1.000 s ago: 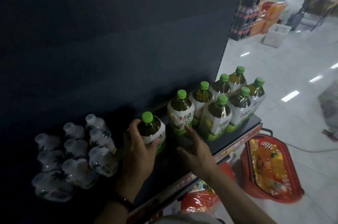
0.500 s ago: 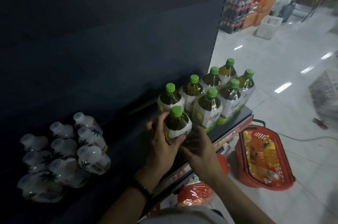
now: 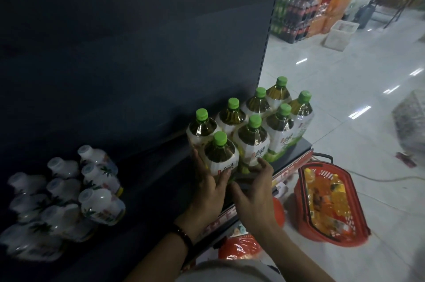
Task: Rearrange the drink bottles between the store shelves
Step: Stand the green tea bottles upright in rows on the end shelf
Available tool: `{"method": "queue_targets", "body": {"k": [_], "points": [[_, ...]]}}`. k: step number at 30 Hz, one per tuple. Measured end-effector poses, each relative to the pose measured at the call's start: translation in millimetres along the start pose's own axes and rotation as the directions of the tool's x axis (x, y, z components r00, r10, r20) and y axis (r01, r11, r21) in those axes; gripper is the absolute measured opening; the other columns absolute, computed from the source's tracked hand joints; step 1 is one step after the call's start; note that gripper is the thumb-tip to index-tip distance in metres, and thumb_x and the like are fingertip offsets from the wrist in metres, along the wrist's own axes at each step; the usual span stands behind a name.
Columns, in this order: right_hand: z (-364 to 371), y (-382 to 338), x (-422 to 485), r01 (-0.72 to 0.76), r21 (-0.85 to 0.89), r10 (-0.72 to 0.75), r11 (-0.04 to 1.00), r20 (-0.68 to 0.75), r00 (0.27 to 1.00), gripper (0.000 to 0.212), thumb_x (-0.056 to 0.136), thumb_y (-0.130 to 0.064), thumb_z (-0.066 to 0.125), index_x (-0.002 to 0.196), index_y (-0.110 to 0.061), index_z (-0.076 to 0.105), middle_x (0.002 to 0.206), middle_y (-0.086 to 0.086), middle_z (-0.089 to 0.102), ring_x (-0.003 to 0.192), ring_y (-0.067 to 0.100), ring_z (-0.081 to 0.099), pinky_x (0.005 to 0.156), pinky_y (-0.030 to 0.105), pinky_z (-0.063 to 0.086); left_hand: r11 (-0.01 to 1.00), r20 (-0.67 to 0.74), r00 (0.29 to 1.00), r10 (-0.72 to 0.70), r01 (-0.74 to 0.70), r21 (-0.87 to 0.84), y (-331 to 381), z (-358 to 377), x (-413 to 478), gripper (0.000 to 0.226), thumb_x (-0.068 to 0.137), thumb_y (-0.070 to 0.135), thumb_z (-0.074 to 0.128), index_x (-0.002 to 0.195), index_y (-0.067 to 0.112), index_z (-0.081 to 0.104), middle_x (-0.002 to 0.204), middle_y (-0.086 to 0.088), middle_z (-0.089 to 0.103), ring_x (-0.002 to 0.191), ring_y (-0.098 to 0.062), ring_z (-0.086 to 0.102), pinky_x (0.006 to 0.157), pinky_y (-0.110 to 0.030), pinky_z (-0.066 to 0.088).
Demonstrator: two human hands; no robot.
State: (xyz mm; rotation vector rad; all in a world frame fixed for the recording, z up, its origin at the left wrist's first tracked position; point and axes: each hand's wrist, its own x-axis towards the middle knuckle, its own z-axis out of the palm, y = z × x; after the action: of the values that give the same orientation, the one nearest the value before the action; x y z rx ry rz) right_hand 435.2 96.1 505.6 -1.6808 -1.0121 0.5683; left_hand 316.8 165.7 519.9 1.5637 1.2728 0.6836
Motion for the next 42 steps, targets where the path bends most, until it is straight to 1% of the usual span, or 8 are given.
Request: {"method": "queue_targets", "body": {"k": [8,11,14,16,19,27,36,42], "points": [[-6.3,6.2,11.4,-0.012,-0.088,0.018,0.996,0.076,0.997,0.105,0.090,-0.043,0.077,0.166,-0.034,0.005,0.145,-0.011,0.029,0.137,0.024,0.044,0.107,0.052,0.054,0.999,-0.039,0.999,-0.035,0.034,-0.025,-6.8,24.8,3.0,0.108,0.089,0.078,0.047,0.162,0.045,-0.026,0.161,-0.005,0.053,0.138,-0.019,0.060,0.106,-0.031,0.054],[-8.8,13.5,14.0,-0.013,-0.096,0.023,0.995,0.099,0.995,0.099,0.091,-0.037,0.076,0.165,-0.027,0.012,0.142,-0.011,0.031,0.133,0.022,0.048,0.106,0.049,0.054,0.995,-0.032,0.995,-0.094,0.092,-0.042,4.9,31.3,-3.1,0.093,0.102,0.053,0.057,0.169,0.020,0.000,0.135,0.000,0.067,0.118,-0.008,0.065,0.085,-0.007,0.052],[-14.2,23.8,18.4,-0.037,-0.032,0.041,0.999,0.146,0.988,0.094,0.087,-0.042,0.074,0.162,-0.035,0.017,0.147,-0.007,0.037,0.133,0.026,0.056,0.104,0.051,0.056,0.992,-0.031,0.994,-0.107,0.104,-0.073,13.8,29.0,-7.5,0.117,0.078,0.098,0.043,0.156,0.011,0.041,0.130,0.001,0.064,0.118,-0.013,0.064,0.091,-0.013,0.051],[-18.5,25.9,21.8,-0.035,-0.037,0.040,0.999,0.126,0.991,0.097,0.084,-0.048,0.076,0.160,-0.034,0.018,0.148,-0.002,0.038,0.134,0.028,0.056,0.107,0.052,0.055,0.989,-0.183,0.981,-0.060,0.034,-0.143,12.9,16.4,-2.1,0.139,0.061,0.111,0.031,0.162,0.016,0.033,0.154,-0.005,0.046,0.137,-0.018,0.053,0.101,-0.020,0.051],[-23.8,17.2,29.8,0.037,-0.163,-0.026,0.986,0.069,0.997,0.126,0.075,-0.054,0.089,0.166,-0.024,0.007,0.159,0.007,0.026,0.149,0.026,0.032,0.122,0.047,0.036,0.954,-0.354,0.934,-0.054,-0.056,-0.293,15.6,-7.5,27.3,0.114,0.081,0.096,0.032,0.170,0.027,0.012,0.168,0.007,0.024,0.149,-0.008,0.033,0.118,-0.028,0.039],[-7.2,14.4,39.4,0.105,-0.195,-0.093,0.975,0.069,0.993,0.151,0.069,-0.056,0.092,0.166,-0.015,-0.015,0.169,0.018,0.006,0.155,0.038,0.012,0.126,0.048,0.019,0.912,-0.234,0.971,-0.043,-0.058,-0.407,21.8,-21.7,86.2,0.039,0.115,0.046,0.034,0.148,0.028,0.045,0.140,0.001,0.063,0.128,-0.022,0.065,0.094,-0.034,0.055],[-9.5,24.8,42.2,0.134,-0.177,-0.119,0.975,0.093,0.989,0.154,0.068,-0.044,0.098,0.165,-0.023,-0.019,0.164,0.020,0.011,0.155,0.039,0.014,0.125,0.047,0.015,0.901,-0.207,0.977,-0.042,-0.053,-0.430,20.5,-12.5,74.8,0.055,0.103,0.065,0.044,0.150,0.038,0.041,0.144,0.007,0.063,0.126,-0.010,0.068,0.108,-0.045,0.054],[-21.8,33.1,43.1,0.156,-0.140,-0.151,0.978,0.046,0.987,0.121,0.077,-0.026,0.093,0.165,-0.005,0.012,0.155,0.020,0.030,0.146,0.031,0.029,0.120,0.050,0.032,0.947,-0.227,0.971,-0.080,0.003,-0.322,37.6,-14.7,57.8,0.062,0.113,0.051,0.036,0.170,0.035,0.015,0.158,0.020,0.034,0.144,-0.002,0.040,0.110,-0.025,0.037]]}}
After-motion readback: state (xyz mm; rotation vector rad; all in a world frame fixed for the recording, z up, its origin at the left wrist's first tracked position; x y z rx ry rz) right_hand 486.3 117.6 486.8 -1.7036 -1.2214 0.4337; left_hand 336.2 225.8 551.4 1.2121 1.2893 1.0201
